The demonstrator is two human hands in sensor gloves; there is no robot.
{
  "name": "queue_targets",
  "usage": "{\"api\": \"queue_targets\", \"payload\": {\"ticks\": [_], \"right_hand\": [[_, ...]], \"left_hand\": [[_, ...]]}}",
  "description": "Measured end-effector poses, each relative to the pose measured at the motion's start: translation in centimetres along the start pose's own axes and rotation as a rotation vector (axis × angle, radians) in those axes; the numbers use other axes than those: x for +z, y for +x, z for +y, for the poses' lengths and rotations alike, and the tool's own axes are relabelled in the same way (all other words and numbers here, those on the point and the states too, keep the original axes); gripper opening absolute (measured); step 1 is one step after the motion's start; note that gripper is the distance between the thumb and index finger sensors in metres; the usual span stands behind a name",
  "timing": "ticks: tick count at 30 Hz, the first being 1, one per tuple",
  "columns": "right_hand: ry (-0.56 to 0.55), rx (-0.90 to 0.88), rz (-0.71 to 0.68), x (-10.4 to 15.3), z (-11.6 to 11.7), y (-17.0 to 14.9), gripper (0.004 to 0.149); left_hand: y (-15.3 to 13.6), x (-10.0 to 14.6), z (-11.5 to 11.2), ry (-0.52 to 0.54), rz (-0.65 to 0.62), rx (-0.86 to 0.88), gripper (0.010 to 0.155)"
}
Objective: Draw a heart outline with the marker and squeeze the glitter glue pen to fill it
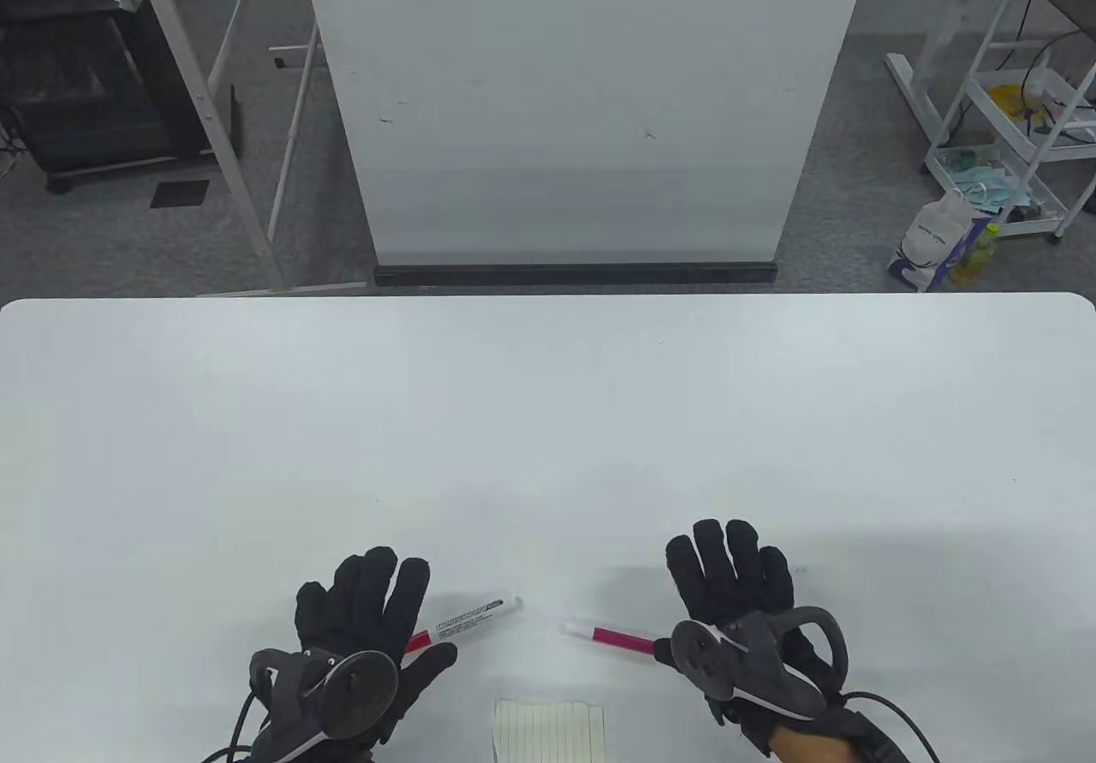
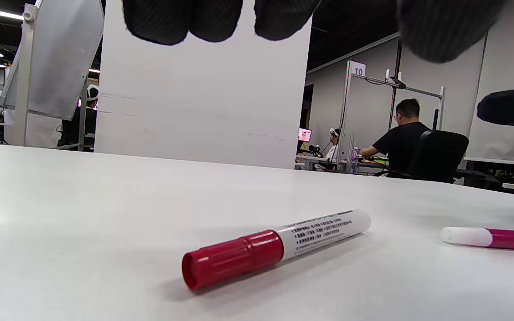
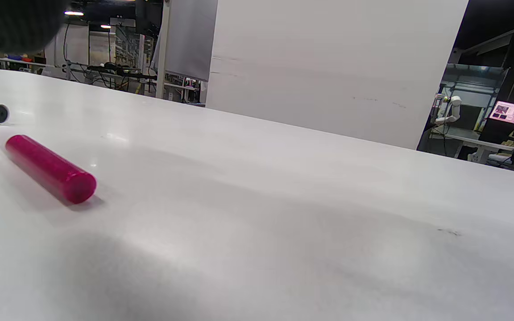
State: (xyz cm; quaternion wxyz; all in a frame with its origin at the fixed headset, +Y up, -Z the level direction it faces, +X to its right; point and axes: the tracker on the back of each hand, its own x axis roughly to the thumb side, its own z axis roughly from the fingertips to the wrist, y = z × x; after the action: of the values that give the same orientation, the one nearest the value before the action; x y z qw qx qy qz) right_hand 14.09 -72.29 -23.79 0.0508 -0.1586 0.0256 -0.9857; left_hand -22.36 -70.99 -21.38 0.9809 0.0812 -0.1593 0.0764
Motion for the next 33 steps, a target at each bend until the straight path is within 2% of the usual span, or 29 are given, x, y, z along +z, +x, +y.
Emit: {"api": "queue_targets", "payload": {"ticks": [9,22,33], "right_hand": [[0.035,-0.009,-0.018,0.06,0.32,0.4,0.097],[-0.048,-0.015,-0.023,0.59,-0.51,0.35,0.095],[-0.03,-0.014,-0.043,0.61,-0.48,0.67,0.094]], "left_hand": [[0.12,-0.03,0.04,-0.024,0.017,-0.005,0.084],[0.12,-0.02,0.41,0.015,0.026,0.006,0.082],[0.18,-0.08,0.19,0.002,0.01,0.014,0.082]]}}
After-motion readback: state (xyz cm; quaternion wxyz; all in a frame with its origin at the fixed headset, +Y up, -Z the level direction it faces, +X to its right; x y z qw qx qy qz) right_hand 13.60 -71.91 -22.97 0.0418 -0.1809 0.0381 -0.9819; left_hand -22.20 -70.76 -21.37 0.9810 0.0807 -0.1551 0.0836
